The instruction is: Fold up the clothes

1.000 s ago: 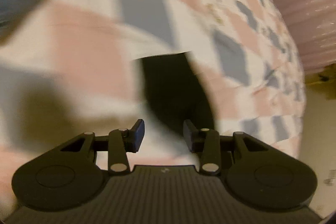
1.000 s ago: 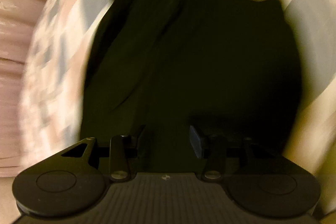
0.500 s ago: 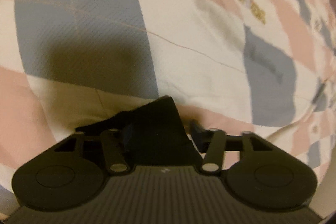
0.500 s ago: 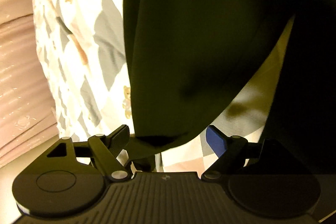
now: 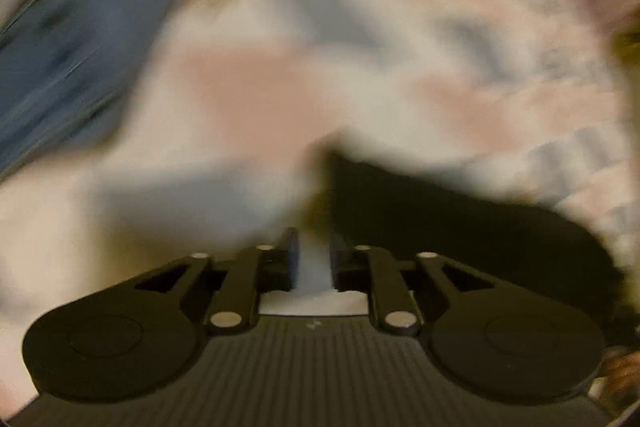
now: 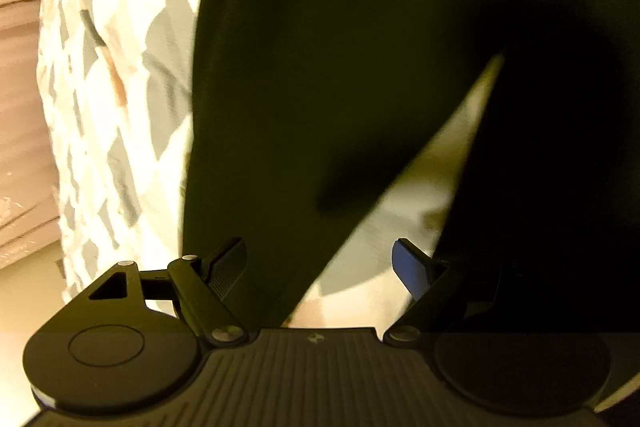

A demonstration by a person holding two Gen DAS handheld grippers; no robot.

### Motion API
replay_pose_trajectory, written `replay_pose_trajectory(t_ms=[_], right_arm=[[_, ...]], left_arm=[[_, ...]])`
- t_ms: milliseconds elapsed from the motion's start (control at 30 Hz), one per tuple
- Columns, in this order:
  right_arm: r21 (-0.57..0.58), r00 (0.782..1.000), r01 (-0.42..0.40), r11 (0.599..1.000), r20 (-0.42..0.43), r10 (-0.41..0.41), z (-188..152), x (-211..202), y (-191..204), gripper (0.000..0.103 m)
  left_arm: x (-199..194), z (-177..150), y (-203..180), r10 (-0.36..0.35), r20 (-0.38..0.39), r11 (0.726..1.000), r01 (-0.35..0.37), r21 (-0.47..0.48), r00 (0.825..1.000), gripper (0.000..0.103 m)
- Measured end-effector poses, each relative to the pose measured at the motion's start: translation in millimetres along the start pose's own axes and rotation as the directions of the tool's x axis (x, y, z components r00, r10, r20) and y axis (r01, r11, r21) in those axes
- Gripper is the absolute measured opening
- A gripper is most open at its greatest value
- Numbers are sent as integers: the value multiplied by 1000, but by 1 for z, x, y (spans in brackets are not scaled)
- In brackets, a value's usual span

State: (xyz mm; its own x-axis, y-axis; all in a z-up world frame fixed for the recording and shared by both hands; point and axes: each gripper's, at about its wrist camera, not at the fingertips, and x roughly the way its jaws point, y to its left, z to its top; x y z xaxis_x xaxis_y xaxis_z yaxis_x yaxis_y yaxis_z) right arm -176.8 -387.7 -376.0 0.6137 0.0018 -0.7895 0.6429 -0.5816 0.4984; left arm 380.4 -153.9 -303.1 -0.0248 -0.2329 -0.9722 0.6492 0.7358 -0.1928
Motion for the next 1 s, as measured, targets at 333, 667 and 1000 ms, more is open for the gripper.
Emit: replay_pose_trajectory(t_ms=[333, 667, 1000], right_arm=[[-87, 996, 86, 993, -12, -88, -21, -3, -10, 83], [-47, 996, 84, 995, 22, -83, -25, -25, -38, 86], [-74, 998, 42, 996, 47, -39, -19, -38, -42, 86]], left_arm=[[53, 25, -37, 76, 53, 971, -86, 224, 996, 43], [101, 69, -104, -2, 163, 889, -73, 452, 987, 4], [79, 137, -132, 30, 476, 849, -274, 453, 879, 0]])
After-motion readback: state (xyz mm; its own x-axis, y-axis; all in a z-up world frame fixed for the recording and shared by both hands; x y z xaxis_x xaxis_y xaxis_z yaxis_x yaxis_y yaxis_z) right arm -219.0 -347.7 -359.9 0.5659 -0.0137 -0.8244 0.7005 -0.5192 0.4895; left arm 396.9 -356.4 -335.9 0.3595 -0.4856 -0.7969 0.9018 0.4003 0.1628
